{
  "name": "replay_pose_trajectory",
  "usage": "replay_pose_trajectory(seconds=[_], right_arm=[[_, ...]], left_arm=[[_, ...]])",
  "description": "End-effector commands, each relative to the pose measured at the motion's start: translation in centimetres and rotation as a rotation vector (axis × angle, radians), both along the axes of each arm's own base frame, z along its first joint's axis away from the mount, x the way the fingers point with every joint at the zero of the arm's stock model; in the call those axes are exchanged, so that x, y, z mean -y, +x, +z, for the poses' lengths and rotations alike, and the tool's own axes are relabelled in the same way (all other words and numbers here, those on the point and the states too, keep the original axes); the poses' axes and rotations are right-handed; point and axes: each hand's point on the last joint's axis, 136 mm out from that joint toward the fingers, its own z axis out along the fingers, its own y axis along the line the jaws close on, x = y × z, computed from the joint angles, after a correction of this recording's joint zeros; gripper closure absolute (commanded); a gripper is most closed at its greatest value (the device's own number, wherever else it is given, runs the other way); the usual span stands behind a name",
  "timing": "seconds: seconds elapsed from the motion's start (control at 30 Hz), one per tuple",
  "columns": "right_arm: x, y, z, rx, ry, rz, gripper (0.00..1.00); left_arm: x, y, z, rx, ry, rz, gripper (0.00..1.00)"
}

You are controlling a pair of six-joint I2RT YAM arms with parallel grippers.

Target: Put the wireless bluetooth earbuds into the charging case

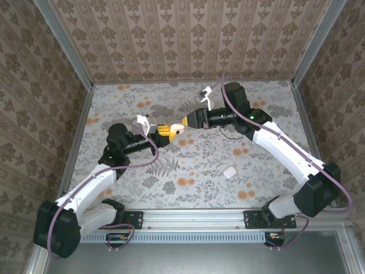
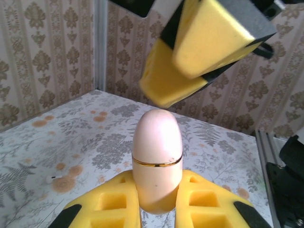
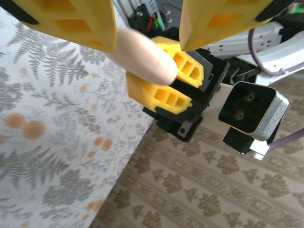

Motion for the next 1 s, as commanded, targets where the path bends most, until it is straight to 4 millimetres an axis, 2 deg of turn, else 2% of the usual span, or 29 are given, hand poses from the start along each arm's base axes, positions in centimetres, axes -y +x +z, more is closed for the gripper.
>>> replay_pose_trajectory(seconds=[0.0, 0.1, 0.2, 0.4, 0.57, 0.8, 0.97], right_arm=[[4.0, 1.2, -1.9, 0.0, -0.137, -0.191, 0.57], [6.9, 2.0, -4.5, -0.028, -0.255, -0.328, 0.53], [9.8, 1.9, -7.6, -0.097, -0.385, -0.435, 0.49], [13.6, 0.8, -12.7, -0.215, -0.551, -0.53, 0.45], [16.6, -0.9, -16.9, -0.337, -0.676, -0.575, 0.42], [19.2, -3.5, -22.2, -0.5, -0.789, -0.589, 0.4], [19.7, -4.9, -24.6, -0.586, -0.847, -0.567, 0.4]], left_arm=[[-0.8, 1.0, -0.4, -0.017, -0.004, 0.072, 1.0], [-1.5, 2.3, -1.8, -0.071, 0.013, 0.133, 1.0], [-2.3, 3.7, -3.6, -0.14, 0.037, 0.199, 1.0], [-2.9, 5.9, -7.9, -0.307, 0.099, 0.266, 1.0], [-3.4, 7.4, -12.6, -0.515, 0.165, 0.308, 1.0], [-4.5, 8.6, -18.6, -0.761, 0.243, 0.382, 1.0], [-4.8, 8.8, -20.9, -0.855, 0.288, 0.41, 0.96]])
